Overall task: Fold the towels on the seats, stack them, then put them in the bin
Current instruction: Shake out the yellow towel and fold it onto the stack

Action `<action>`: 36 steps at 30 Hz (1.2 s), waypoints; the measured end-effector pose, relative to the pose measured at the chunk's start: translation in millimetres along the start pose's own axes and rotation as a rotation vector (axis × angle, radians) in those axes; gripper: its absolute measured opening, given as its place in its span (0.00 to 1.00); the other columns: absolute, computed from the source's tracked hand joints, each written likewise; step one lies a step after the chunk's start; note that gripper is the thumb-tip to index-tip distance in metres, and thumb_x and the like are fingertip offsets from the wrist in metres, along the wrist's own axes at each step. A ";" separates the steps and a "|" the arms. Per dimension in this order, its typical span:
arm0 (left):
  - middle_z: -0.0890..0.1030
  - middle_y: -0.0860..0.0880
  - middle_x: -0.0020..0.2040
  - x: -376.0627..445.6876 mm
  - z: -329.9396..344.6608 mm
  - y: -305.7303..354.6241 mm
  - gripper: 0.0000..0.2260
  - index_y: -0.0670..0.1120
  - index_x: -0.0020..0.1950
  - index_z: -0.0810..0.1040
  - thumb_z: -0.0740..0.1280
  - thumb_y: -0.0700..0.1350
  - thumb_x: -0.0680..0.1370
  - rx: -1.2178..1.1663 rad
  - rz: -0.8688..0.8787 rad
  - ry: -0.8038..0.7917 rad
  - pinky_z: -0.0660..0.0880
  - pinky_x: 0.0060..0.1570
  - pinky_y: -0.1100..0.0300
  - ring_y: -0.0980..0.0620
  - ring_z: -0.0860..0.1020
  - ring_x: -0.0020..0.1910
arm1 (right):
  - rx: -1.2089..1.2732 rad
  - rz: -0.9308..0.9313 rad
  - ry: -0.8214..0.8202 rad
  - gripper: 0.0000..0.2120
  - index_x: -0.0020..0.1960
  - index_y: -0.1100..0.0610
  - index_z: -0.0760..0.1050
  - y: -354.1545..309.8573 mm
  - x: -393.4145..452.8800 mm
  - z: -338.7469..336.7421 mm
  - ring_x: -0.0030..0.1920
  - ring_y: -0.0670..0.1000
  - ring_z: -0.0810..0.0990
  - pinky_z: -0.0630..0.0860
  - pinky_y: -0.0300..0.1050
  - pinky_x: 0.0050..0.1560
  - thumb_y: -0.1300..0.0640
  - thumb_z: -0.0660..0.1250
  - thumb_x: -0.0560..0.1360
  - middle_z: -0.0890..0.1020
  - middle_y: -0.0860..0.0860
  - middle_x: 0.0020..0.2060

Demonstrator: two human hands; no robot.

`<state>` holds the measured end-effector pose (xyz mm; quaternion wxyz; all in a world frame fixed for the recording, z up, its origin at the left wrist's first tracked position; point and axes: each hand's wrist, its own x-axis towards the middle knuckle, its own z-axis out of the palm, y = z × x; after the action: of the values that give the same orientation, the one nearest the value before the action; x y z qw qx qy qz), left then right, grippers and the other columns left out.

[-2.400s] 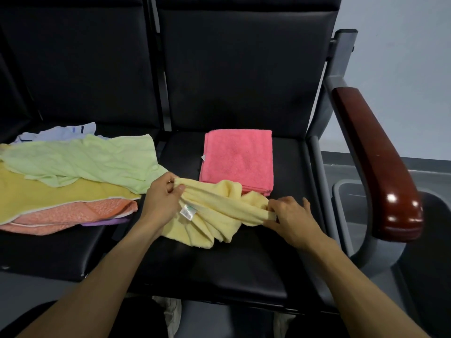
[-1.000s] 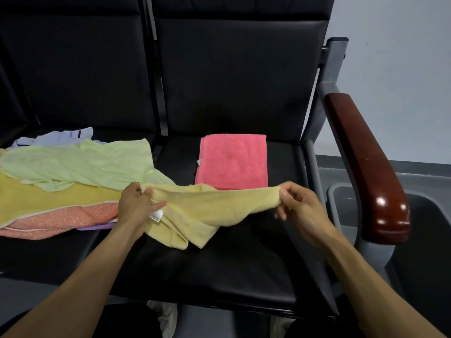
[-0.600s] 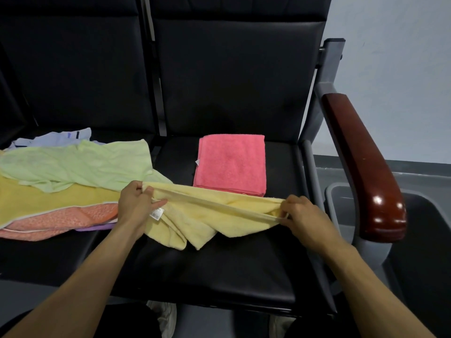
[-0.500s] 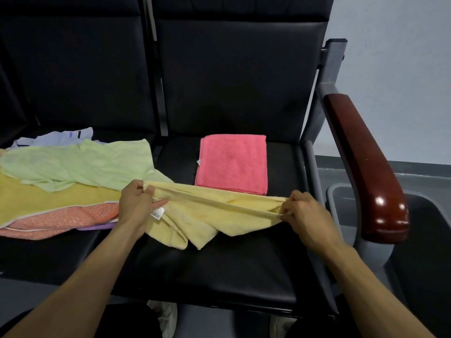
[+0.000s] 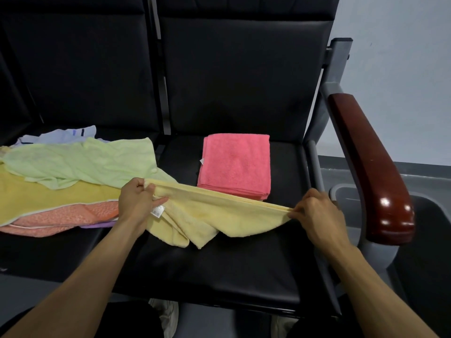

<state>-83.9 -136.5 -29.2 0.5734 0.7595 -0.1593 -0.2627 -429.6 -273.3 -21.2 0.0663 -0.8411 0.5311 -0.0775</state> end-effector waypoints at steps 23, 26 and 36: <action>0.67 0.46 0.40 -40.0 -47.4 112.5 0.06 0.40 0.44 0.73 0.64 0.37 0.82 -0.175 0.171 0.048 0.84 0.47 0.51 0.45 0.80 0.40 | 0.615 0.002 0.435 0.06 0.46 0.60 0.85 -50.8 -9.0 -102.7 0.36 0.39 0.76 0.69 0.22 0.38 0.64 0.68 0.77 0.81 0.48 0.36; 0.72 0.45 0.40 -50.7 -67.7 160.4 0.05 0.39 0.47 0.76 0.65 0.38 0.81 -0.141 0.265 0.084 0.81 0.34 0.60 0.44 0.81 0.40 | 0.663 -0.025 0.478 0.09 0.44 0.59 0.82 -66.8 -8.1 -152.4 0.37 0.41 0.77 0.70 0.27 0.34 0.61 0.64 0.79 0.82 0.50 0.38; 0.81 0.46 0.48 -99.7 -120.5 251.2 0.07 0.47 0.44 0.79 0.70 0.36 0.79 -0.188 0.477 0.169 0.83 0.49 0.50 0.47 0.84 0.39 | 0.804 -0.054 0.627 0.08 0.42 0.58 0.80 -88.4 -31.7 -281.9 0.35 0.46 0.77 0.68 0.34 0.34 0.59 0.66 0.79 0.79 0.47 0.33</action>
<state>-79.8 -60.7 256.8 0.6986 0.6630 -0.2600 -0.0693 -421.6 -215.1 270.0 0.2201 -0.6987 0.4319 -0.5262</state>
